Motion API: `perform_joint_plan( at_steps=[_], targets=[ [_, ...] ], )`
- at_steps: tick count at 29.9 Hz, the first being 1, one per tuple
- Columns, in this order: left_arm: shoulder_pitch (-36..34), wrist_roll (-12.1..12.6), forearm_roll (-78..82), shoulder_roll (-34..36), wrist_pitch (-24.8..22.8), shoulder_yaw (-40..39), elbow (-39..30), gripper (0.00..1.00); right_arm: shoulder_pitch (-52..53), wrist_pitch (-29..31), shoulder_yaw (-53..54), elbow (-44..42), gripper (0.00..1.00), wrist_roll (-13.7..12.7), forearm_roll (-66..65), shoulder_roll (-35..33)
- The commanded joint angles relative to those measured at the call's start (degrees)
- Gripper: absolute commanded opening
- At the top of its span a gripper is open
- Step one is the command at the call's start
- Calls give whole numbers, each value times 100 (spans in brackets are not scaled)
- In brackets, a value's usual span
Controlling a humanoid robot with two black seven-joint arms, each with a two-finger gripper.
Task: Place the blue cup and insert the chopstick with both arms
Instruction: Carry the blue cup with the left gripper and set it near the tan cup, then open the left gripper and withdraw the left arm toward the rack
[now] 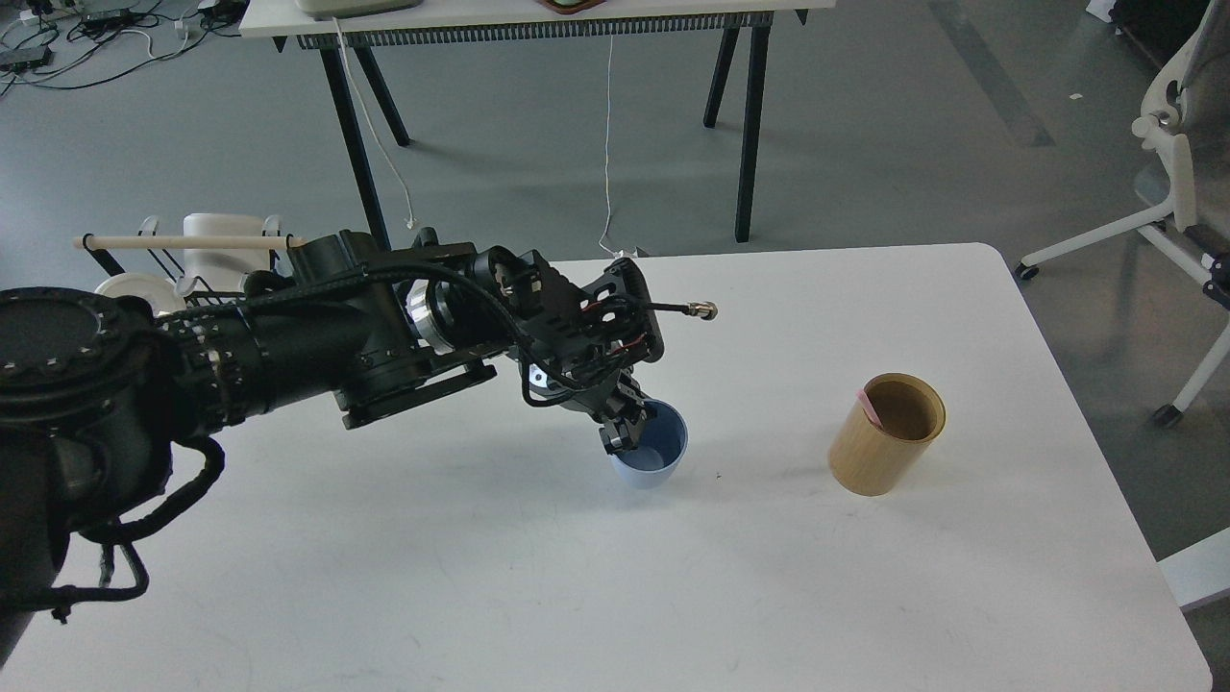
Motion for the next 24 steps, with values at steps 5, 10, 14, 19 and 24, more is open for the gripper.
perform_joint_plan(
  at_steps=[5, 10, 14, 19, 24],
  targets=[
    [41, -2, 0, -288, 0, 44, 612, 7, -1, 0, -4, -71, 99, 0, 0, 38],
    [155, -2, 0, -288, 0, 44, 701, 10, -1, 0, -4, -98, 99, 0, 0, 29],
    [199, -2, 0, -288, 0, 26, 710, 11, -1, 0, -4, -142, 99, 0, 0, 56],
    [243, -2, 0, -288, 0, -35, 701, 20, -1, 0, -4, -142, 99, 0, 0, 56],
    [182, -2, -773, -288, 0, -35, 701, 34, -1, 0, -21, -142, 99, 0, 0, 56]
  ],
)
